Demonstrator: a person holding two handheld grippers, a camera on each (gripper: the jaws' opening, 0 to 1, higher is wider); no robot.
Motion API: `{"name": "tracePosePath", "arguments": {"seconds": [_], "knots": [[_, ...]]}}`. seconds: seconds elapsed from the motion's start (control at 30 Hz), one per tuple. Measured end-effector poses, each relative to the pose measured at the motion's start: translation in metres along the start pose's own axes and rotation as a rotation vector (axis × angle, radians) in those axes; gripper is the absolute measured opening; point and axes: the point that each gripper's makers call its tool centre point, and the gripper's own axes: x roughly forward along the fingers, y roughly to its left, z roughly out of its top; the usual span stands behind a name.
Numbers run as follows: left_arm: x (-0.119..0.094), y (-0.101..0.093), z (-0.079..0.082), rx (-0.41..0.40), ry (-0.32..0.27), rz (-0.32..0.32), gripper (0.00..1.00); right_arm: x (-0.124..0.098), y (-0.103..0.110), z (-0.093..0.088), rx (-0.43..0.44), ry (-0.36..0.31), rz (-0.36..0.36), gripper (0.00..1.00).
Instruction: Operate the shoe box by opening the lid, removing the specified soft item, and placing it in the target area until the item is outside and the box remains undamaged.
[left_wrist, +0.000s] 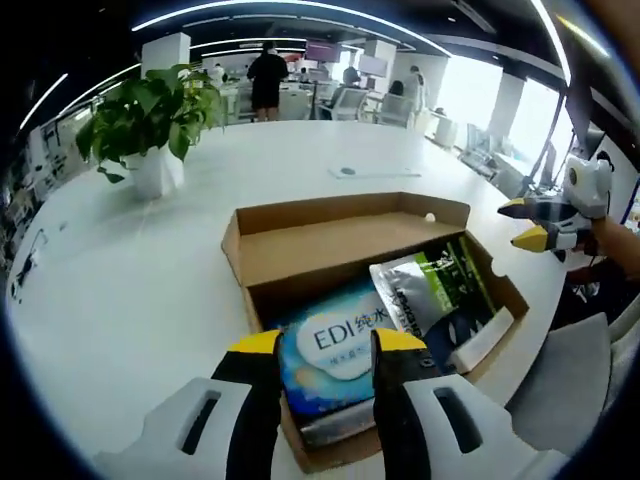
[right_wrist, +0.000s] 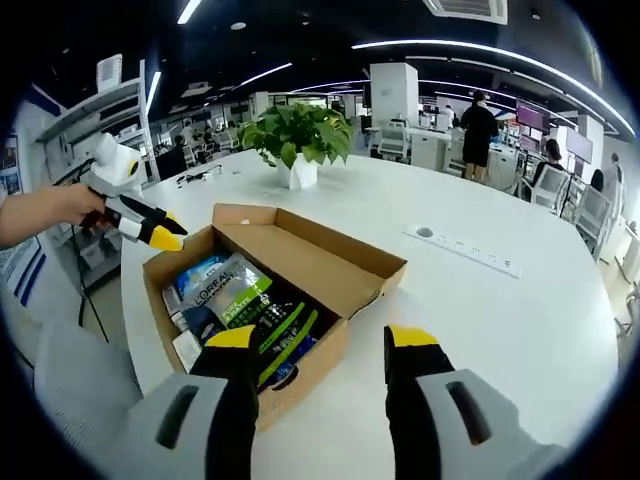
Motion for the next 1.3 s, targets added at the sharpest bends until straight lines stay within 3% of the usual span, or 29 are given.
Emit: {"name": "tracePosePath", "arguments": {"seconds": [0.47,0.73,0.93,1.17,1.3], "knots": [[0.018,-0.044,-0.024,-0.015,0.075,-0.142,0.35,-0.007,0.013,-0.003,0.017,-0.008,0.035,0.52],[0.029,-0.059,-0.029,-0.049,0.095,-0.195,0.35,-0.009,0.020,-0.005,0.024,-0.009,0.051,0.53],[0.040,-0.061,-0.032,-0.119,0.113,-0.218,0.27,-0.008,0.026,-0.009,0.032,-0.005,0.063,0.53],[0.047,-0.065,-0.038,-0.160,0.152,-0.231,0.04,-0.005,0.031,-0.014,0.040,0.006,0.074,0.51],[0.048,-0.064,-0.042,-0.198,0.166,-0.231,0.02,0.001,0.036,-0.016,0.048,0.012,0.088,0.50]]}}
